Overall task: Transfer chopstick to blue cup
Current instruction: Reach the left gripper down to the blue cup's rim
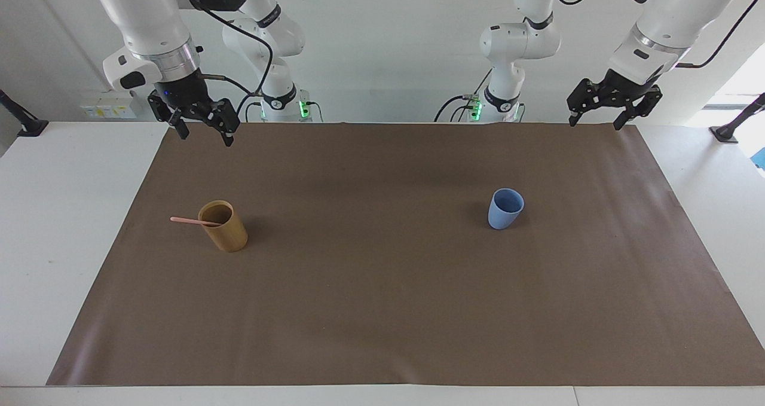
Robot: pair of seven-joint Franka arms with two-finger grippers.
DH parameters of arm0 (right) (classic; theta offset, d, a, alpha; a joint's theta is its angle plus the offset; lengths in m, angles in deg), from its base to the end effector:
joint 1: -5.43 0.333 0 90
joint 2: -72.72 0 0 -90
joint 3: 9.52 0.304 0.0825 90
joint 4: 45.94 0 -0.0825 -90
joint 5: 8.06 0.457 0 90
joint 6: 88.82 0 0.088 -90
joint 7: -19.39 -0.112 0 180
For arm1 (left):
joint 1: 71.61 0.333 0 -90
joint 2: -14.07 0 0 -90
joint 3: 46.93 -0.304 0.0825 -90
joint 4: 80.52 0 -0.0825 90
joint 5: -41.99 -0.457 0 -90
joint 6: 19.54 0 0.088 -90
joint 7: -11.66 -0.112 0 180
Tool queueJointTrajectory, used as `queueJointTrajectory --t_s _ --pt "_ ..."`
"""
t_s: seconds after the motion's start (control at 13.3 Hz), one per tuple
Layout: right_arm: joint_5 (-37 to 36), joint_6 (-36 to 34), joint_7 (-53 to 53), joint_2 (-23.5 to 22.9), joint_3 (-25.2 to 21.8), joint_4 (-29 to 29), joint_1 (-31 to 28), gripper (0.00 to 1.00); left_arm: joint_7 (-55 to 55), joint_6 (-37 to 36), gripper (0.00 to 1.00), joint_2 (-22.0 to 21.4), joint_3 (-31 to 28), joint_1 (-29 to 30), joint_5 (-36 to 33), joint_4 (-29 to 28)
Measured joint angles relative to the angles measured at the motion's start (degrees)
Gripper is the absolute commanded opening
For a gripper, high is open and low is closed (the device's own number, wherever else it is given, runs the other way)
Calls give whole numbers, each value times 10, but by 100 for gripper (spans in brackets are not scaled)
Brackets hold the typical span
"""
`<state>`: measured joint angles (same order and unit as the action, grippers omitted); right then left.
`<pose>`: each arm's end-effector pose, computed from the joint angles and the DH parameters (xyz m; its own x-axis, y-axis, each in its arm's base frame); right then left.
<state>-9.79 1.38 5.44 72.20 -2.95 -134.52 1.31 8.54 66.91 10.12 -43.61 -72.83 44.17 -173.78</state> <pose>0.6306 0.0233 0.6157 0.9796 -0.1992 0.0257 -0.1998 -0.9796 0.0236 0.5974 -0.0529 0.6137 0.9897 -0.1352 -0.0480 -0.1335 -0.9904 0.0367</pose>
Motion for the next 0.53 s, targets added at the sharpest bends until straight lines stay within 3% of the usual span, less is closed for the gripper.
queueJointTrajectory --t_s 0.53 --pt "0 0 0 0 -5 0 0 100 110 213 100 6 11 -46 0 -188"
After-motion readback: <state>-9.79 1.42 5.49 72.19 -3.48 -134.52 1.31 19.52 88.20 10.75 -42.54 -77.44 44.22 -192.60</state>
